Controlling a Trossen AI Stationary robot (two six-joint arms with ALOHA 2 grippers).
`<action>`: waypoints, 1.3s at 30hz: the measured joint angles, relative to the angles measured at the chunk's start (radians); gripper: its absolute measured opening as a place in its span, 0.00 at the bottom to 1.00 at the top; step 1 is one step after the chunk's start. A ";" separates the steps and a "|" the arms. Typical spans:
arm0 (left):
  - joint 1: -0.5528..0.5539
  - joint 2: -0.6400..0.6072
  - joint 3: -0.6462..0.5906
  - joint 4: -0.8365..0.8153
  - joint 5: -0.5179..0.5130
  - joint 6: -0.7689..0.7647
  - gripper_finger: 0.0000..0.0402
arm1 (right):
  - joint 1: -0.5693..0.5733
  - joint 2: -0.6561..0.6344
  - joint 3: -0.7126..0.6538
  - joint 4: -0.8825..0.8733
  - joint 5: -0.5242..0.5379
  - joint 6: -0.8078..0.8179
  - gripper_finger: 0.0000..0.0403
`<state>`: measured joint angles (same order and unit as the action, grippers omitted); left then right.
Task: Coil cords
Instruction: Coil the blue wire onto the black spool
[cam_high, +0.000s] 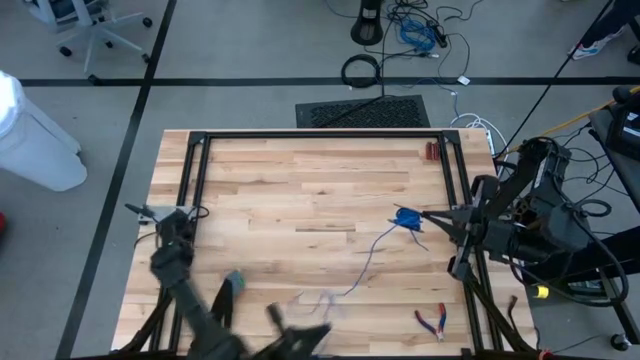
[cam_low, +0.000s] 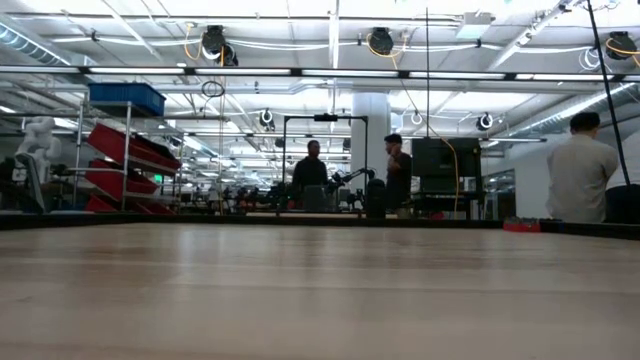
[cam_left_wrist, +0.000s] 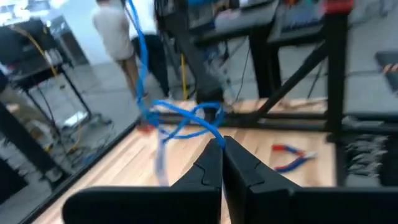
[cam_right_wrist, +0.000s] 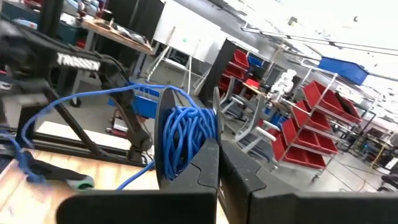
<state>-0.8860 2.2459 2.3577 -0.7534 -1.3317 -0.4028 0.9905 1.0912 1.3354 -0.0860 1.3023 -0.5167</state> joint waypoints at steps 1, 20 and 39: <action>-0.034 -0.006 0.000 0.018 -0.031 0.017 0.00 | 0.000 0.000 0.000 -0.001 0.014 0.000 0.00; -0.355 -0.008 -0.006 0.240 -0.241 0.255 0.00 | 0.000 -0.005 0.000 -0.003 0.157 -0.023 0.00; -0.175 -0.008 -0.006 0.244 0.014 0.309 0.00 | -0.072 -0.137 0.000 0.000 0.270 -0.129 0.00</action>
<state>-1.0614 2.2375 2.3520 -0.5090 -1.3174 -0.0941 0.9184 0.9542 1.3357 -0.0856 1.5723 -0.6453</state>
